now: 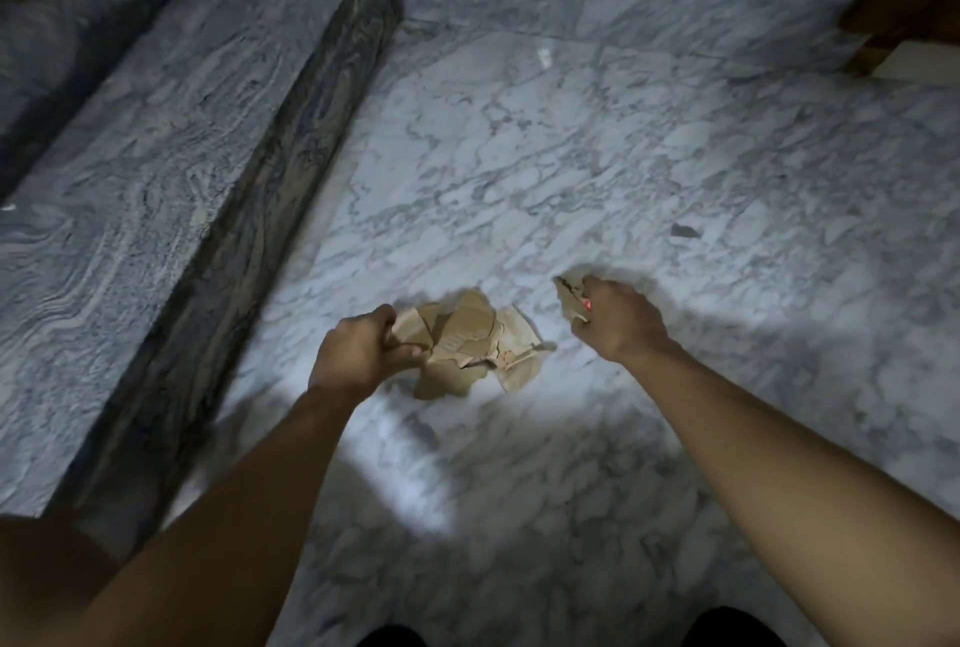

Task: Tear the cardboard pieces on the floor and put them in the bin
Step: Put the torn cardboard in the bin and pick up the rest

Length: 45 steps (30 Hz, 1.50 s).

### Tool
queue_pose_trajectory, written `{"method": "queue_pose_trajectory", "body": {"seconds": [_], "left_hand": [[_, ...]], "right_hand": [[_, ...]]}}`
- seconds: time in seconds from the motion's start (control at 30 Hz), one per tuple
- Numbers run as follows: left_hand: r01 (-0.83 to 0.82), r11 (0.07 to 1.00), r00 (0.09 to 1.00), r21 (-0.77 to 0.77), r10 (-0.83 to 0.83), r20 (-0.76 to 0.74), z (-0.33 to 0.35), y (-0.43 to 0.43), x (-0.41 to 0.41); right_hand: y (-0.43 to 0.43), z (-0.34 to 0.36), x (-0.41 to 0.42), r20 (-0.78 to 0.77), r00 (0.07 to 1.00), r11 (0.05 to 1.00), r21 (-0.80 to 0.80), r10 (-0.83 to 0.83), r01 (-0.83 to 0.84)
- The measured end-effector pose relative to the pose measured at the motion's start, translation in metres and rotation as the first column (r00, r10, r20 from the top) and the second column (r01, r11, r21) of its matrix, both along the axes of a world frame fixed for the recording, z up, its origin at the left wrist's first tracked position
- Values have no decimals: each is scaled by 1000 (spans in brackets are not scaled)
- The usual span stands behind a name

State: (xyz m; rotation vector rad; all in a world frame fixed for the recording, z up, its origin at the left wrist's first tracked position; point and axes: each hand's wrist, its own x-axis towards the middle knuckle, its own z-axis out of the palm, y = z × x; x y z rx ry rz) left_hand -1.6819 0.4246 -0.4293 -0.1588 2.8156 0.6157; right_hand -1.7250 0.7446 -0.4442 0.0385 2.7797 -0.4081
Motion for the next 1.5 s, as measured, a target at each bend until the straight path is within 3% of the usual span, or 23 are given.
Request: {"method": "queue_pose_trajectory", "body": {"seconds": [0.13,0.3,0.37,0.5,0.6,0.73,0.9,1.03,1.3,1.4,1.5], "left_hand": [[37,998,997,-50,-34,65,-21,-8,15],[-107,994,986,27,103,134,-4,-18,-12],[-114,989,969,96,89,229,9,-11,-38],[2,983,934,184,-68,350,14,23,-80],[98,990,910,106,-132,392,-2,63,-88],[151,982,947,-118,-109,303,-22,91,-88],[59,989,960,-132,-20,278,-26,94,-79],[14,997,986,-77,-1,169,-19,98,-70],[-96,962,995,254,86,47,19,63,-70],[-40,964,977,262,-18,214,25,35,-62],[137,982,905,130,-177,387,23,17,-41]], "right_hand": [[1,-15,18,43,995,996,26,-85,84],[12,-3,-3,143,923,891,-243,-357,383],[18,4,-11,190,907,869,-269,-375,416],[18,7,-6,115,956,957,-77,-270,279],[20,-6,15,91,977,981,48,-192,188],[28,-24,25,49,973,974,-15,-227,228],[32,-25,24,138,948,953,-64,-287,297],[40,-18,20,272,861,824,-274,-429,496],[5,29,-7,436,881,731,-540,-181,418],[-9,32,-9,421,904,781,-538,-75,316],[-22,35,-16,382,920,794,-533,-82,292]]}}
